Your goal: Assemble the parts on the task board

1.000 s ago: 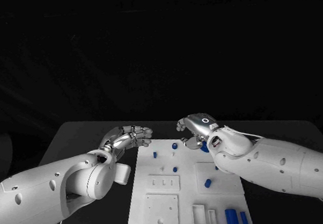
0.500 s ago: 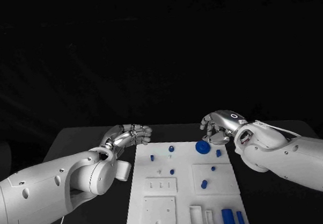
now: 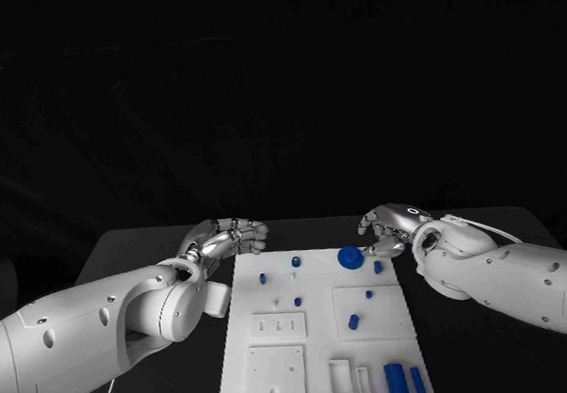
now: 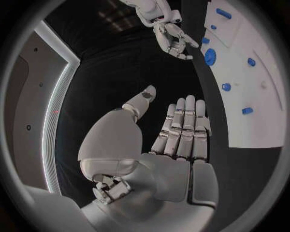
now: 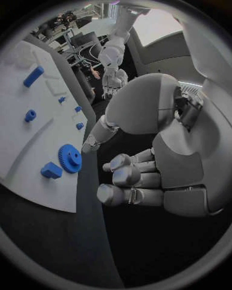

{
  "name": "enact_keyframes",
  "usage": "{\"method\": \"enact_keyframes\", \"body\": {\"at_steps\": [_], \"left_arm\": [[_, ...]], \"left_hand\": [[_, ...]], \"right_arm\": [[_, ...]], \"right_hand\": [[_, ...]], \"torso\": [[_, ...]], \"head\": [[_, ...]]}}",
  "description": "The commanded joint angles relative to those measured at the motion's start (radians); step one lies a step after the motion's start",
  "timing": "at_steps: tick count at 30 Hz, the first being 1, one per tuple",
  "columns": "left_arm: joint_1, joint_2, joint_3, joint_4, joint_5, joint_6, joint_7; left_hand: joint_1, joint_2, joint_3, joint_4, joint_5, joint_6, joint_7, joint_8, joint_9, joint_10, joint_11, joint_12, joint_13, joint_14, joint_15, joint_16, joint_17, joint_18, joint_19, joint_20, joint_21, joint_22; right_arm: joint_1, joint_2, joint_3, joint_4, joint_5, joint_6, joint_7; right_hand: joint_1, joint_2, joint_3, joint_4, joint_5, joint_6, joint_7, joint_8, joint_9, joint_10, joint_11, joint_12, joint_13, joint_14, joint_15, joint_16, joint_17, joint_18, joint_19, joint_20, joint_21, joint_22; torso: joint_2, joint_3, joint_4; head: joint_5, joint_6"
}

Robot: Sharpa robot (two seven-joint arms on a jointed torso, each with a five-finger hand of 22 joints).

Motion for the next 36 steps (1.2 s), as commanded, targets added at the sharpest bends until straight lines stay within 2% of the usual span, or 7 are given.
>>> {"method": "enact_keyframes", "body": {"at_steps": [1, 4, 8, 10, 20, 27, 36], "left_arm": [[-0.002, 0.004, 0.0, 0.0, -0.006, 0.019, 0.012], [-0.002, 0.007, 0.0, 0.0, -0.006, 0.019, 0.011], [-0.002, 0.008, 0.0, 0.0, -0.006, 0.02, 0.011], [-0.002, 0.009, 0.0, 0.001, -0.006, 0.02, 0.011], [-0.002, 0.008, 0.0, 0.001, -0.006, 0.021, 0.011], [-0.002, 0.009, 0.0, 0.004, -0.006, 0.022, 0.011], [-0.002, 0.009, 0.0, 0.007, -0.006, 0.023, 0.01]], "left_hand": [[-0.006, 0.006, 0.0, -0.006, 0.003, 0.005, 0.002, -0.001, -0.001, 0.004, 0.002, 0.0, -0.001, 0.004, 0.005, -0.006, 0.002, 0.014, 0.001, 0.003, -0.001, 0.022], [-0.006, 0.006, 0.0, -0.006, 0.003, 0.005, 0.002, -0.001, -0.002, 0.004, 0.003, -0.001, -0.001, 0.004, 0.005, -0.006, 0.002, 0.014, 0.001, 0.003, -0.001, 0.022], [-0.006, 0.006, 0.0, -0.006, 0.003, 0.005, 0.002, -0.002, -0.002, 0.004, 0.003, -0.001, -0.001, 0.004, 0.005, -0.006, 0.002, 0.014, 0.001, 0.003, -0.001, 0.022], [-0.007, 0.007, 0.0, -0.007, 0.003, 0.004, 0.002, -0.002, -0.002, 0.003, 0.003, -0.002, -0.001, 0.004, 0.005, -0.006, 0.002, 0.014, 0.001, 0.003, -0.001, 0.022], [-0.008, 0.007, 0.0, -0.007, 0.003, 0.004, 0.003, -0.002, -0.002, 0.003, 0.003, -0.002, -0.002, 0.003, 0.005, -0.007, 0.002, 0.014, 0.001, 0.003, -0.001, 0.022], [-0.008, 0.007, 0.0, -0.008, 0.003, 0.004, 0.003, -0.002, -0.003, 0.003, 0.003, -0.003, -0.002, 0.003, 0.005, -0.007, 0.002, 0.014, 0.0, 0.003, -0.001, 0.022], [-0.009, 0.007, 0.001, -0.009, 0.003, 0.004, 0.003, -0.002, -0.003, 0.003, 0.003, -0.003, -0.002, 0.003, 0.005, -0.007, 0.002, 0.014, 0.0, 0.003, -0.001, 0.022]], "right_arm": [[-0.01, 0.018, 0.0, -0.021, 0.021, 0.051, 0.02], [-0.017, 0.028, 0.0, -0.035, 0.026, 0.057, 0.022], [-0.023, 0.044, 0.0, -0.058, 0.026, 0.059, 0.023], [-0.024, 0.048, 0.0, -0.064, 0.026, 0.058, 0.023], [-0.024, 0.066, 0.0, -0.084, 0.01, 0.056, 0.023], [-0.024, 0.083, 0.0, -0.105, 0.005, 0.057, 0.023], [-0.025, 0.104, -0.001, -0.139, -0.01, 0.071, 0.021]], "right_hand": [[-0.012, -0.002, -0.005, -0.001, 0.003, -0.01, 0.004, -0.006, -0.002, 0.015, -0.001, 0.014, 0.016, -0.002, 0.006, 0.008, 0.008, 0.06, 0.021, -0.029, 0.017, 0.026], [-0.013, 0.0, -0.006, -0.002, 0.002, -0.016, 0.004, -0.01, -0.003, 0.02, -0.001, 0.021, 0.024, -0.003, 0.006, 0.009, 0.014, 0.06, 0.018, -0.032, 0.029, 0.026], [-0.015, 0.003, -0.007, -0.002, 0.002, -0.018, 0.003, -0.01, -0.003, 0.032, -0.002, 0.033, 0.037, -0.004, 0.005, 0.011, 0.02, 0.06, 0.014, -0.035, 0.043, 0.026], [-0.014, 0.005, -0.007, -0.003, 0.002, -0.018, 0.003, -0.01, -0.003, 0.034, -0.002, 0.035, 0.04, -0.004, 0.005, 0.011, 0.022, 0.06, 0.013, -0.036, 0.047, 0.026], [-0.012, 0.012, -0.004, -0.005, 0.001, -0.022, 0.002, -0.012, -0.003, 0.042, -0.002, 0.043, 0.049, -0.004, 0.005, 0.012, 0.029, 0.06, 0.009, -0.039, 0.058, 0.025], [-0.013, 0.016, -0.003, -0.004, -0.001, -0.024, 0.003, -0.013, -0.004, 0.044, -0.002, 0.045, 0.051, -0.004, 0.005, 0.012, 0.032, 0.06, 0.006, -0.04, 0.064, 0.024], [-0.012, 0.022, 0.001, -0.004, -0.008, -0.022, 0.002, -0.011, -0.003, 0.043, -0.002, 0.045, 0.052, -0.004, 0.005, 0.01, 0.036, 0.06, 0.001, -0.04, 0.071, 0.024]], "torso": [[0.0, -0.0012, 0.0044], [0.001, -0.0006, 0.0063], [0.002, 0.002, 0.0079], [0.001, 0.0013, 0.006], [0.0, -0.0007, 0.0063], [0.002, -0.0005, 0.0087], [0.001, -0.0007, 0.0068]], "head": [[-0.001, -0.004], [-0.003, -0.006], [-0.005, -0.007], [-0.003, -0.009], [-0.003, -0.011], [-0.001, -0.013], [0.003, -0.019]]}}
